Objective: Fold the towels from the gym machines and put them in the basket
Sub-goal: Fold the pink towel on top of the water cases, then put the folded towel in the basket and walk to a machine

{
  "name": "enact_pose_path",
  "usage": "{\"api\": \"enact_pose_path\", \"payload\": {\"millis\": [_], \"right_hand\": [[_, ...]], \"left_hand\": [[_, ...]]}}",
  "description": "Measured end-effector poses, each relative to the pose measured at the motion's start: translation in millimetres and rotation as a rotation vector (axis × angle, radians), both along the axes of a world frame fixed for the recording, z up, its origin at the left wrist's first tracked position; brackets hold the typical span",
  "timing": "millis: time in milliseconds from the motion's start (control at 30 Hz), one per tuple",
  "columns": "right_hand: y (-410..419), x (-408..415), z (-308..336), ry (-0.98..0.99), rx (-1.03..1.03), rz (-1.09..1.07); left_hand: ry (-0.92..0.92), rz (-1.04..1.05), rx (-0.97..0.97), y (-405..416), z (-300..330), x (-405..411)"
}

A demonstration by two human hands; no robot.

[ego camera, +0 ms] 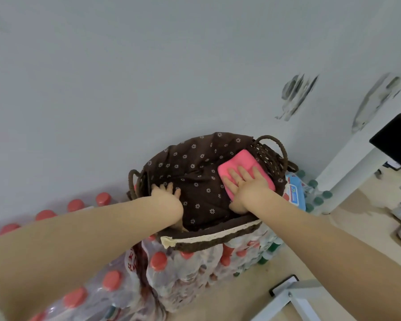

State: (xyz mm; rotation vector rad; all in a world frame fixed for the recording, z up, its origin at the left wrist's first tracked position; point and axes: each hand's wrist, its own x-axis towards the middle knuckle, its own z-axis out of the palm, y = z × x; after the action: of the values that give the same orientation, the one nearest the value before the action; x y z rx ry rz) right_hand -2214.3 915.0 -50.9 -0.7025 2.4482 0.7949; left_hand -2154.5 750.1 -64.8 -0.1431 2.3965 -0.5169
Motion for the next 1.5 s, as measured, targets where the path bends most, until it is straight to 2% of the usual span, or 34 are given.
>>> {"api": "enact_pose_path", "payload": {"millis": [133,200,333,433,533,600,733,967,1100,1300,1500], "right_hand": [[0,5,14,0.058,-0.336,0.008],[-7,11,26,0.154,-0.558,0.067],[-34,26,54,0.228,-1.019,0.111],[-61,45,76,0.183,-1.264,0.115],[-100,82,91,0.123,-1.352,0.255],[-131,116,96,0.041,-1.352,0.391],[-190,201,80,-0.184,-1.252,0.541],[-251,393,9,-0.554,-0.802,0.840],[-276,522,-22,-0.640,-0.664,1.033],[-299,729,-54,-0.959,-0.553,1.094],[-308,903,-69,-1.172,-0.380,1.225]], "left_hand": [[0.142,-0.112,0.011,5,24,5],[0.348,-0.259,0.145,7,48,11],[0.911,-0.469,0.384,-9,95,30],[1.191,-0.391,0.546,-38,108,62],[1.378,-0.120,0.674,-69,103,117],[1.384,0.061,0.642,-91,87,163],[1.261,0.420,0.522,-131,37,270],[1.097,0.918,0.383,-149,-17,508],[1.072,1.239,0.343,-129,-40,662],[1.121,1.702,0.190,-69,-46,874],[1.213,2.026,0.027,-15,-56,1020]]}}
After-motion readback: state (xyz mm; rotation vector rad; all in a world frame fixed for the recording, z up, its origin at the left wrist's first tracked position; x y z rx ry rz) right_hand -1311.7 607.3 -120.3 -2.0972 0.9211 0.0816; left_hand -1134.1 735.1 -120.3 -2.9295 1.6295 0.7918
